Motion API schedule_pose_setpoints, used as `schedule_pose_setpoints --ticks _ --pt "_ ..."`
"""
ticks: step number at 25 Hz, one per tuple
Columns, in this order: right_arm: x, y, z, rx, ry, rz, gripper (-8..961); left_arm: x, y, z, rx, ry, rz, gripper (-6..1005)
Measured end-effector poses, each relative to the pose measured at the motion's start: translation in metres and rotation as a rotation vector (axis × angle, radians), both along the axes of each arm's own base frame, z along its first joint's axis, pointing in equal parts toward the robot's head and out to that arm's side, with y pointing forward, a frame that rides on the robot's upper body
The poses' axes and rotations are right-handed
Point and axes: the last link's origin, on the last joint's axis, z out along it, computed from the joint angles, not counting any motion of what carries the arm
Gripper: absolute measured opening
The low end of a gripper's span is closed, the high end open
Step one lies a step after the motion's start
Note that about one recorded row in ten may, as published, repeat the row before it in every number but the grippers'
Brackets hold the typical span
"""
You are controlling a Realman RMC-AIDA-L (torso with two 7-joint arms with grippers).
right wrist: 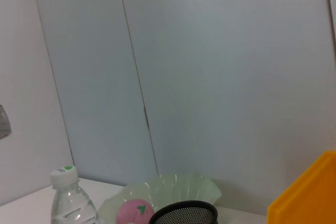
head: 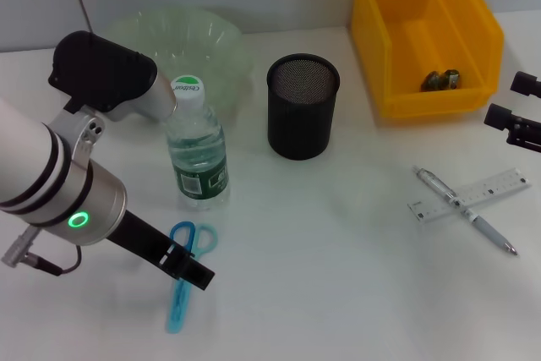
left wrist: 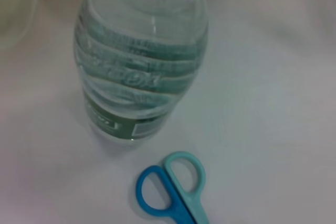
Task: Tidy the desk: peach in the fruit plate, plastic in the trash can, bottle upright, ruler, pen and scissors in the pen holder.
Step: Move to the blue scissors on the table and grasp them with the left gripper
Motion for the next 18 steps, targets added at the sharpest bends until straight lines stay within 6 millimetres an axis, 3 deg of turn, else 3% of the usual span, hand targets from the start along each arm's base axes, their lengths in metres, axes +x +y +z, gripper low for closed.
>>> schedule_pose_setpoints --ticks 18 --pt "-0.0053 0.0044 -0.002 -0.006 -0.002 0.018 828 0.004 -0.0084 -0.0011 -0.01 0.047 -0.07 824"
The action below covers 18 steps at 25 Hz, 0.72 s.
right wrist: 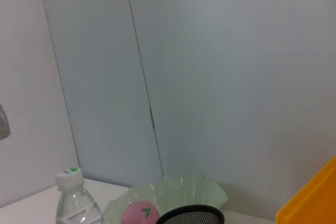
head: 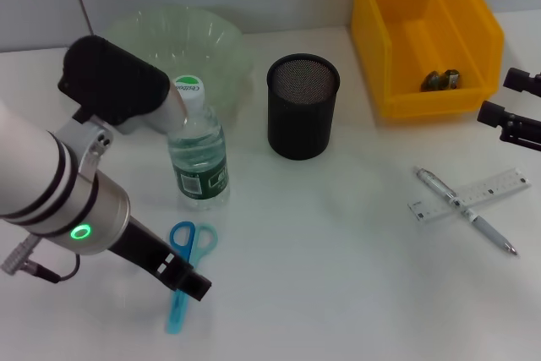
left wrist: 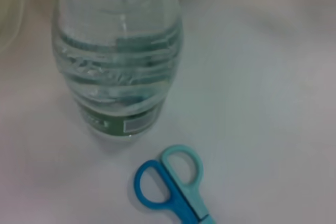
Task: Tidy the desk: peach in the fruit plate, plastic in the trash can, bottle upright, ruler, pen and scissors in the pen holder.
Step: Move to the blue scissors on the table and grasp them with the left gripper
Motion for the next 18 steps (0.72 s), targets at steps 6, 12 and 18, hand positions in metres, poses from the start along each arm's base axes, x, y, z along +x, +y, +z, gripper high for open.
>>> schedule_pose_setpoints --ticks 6,12,18 --pt "-0.0014 0.0015 0.0001 -0.001 -0.001 0.006 828 -0.0007 -0.001 -0.0028 -0.012 0.015 -0.006 824" --pt "-0.0023 0.0026 0.0003 -0.001 -0.002 0.01 828 -0.0003 -0.0002 -0.0066 -0.016 -0.013 0.005 825" --pt "-0.0036 0.0027 0.0003 -0.002 -0.007 0.023 828 -0.0059 0.0026 -0.0106 -0.016 -0.004 0.022 825"
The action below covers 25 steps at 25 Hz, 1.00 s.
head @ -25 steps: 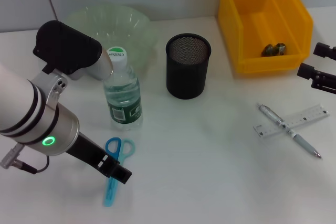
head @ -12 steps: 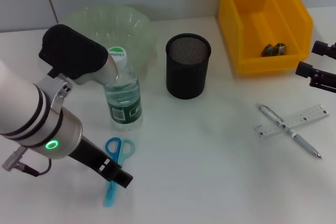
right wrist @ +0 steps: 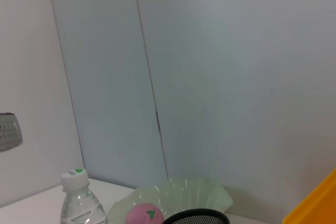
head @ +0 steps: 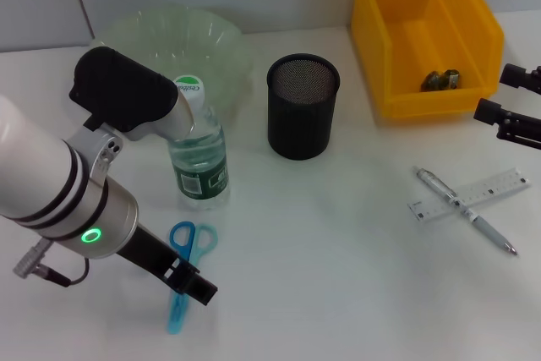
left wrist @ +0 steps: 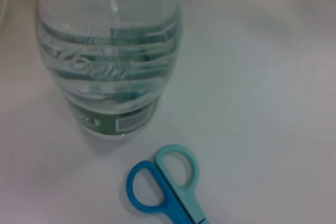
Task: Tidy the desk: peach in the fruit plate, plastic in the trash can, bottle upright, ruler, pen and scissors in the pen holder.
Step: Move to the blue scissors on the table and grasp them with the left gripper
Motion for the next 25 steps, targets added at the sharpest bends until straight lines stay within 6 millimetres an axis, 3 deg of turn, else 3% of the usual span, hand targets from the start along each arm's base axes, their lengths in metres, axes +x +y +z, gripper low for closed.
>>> schedule_pose_setpoints --ticks 25 --pt "0.0 -0.001 -0.001 -0.001 -0.001 0.002 828 -0.009 0.002 -0.014 -0.028 0.071 -0.016 824"
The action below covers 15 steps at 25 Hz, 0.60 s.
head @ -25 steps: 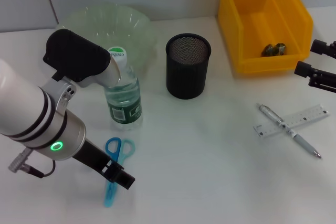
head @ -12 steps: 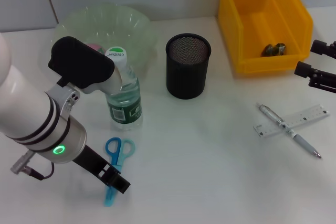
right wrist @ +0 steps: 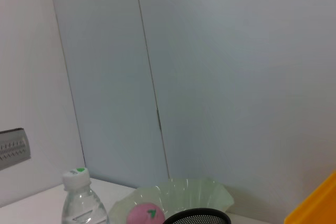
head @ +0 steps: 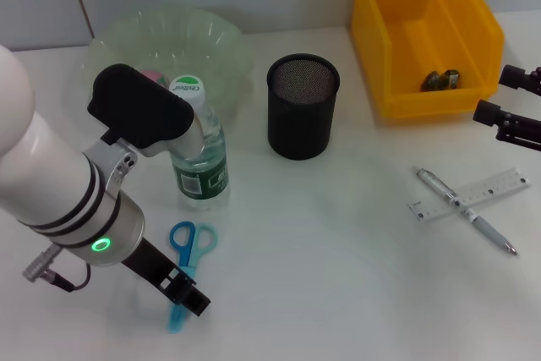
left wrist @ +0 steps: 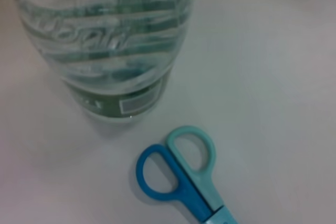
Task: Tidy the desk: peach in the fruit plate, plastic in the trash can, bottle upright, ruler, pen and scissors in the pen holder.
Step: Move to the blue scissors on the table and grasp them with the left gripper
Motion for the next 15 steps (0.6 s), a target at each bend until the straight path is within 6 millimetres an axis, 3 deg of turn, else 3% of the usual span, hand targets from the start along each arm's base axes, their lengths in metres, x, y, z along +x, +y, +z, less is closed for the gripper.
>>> schedule_pose_setpoints --ticks 15 --pt "-0.0009 0.0007 -0.0004 0.002 -0.004 0.01 827 -0.0032 -0.0013 -0.0041 -0.011 0.013 0.0 824"
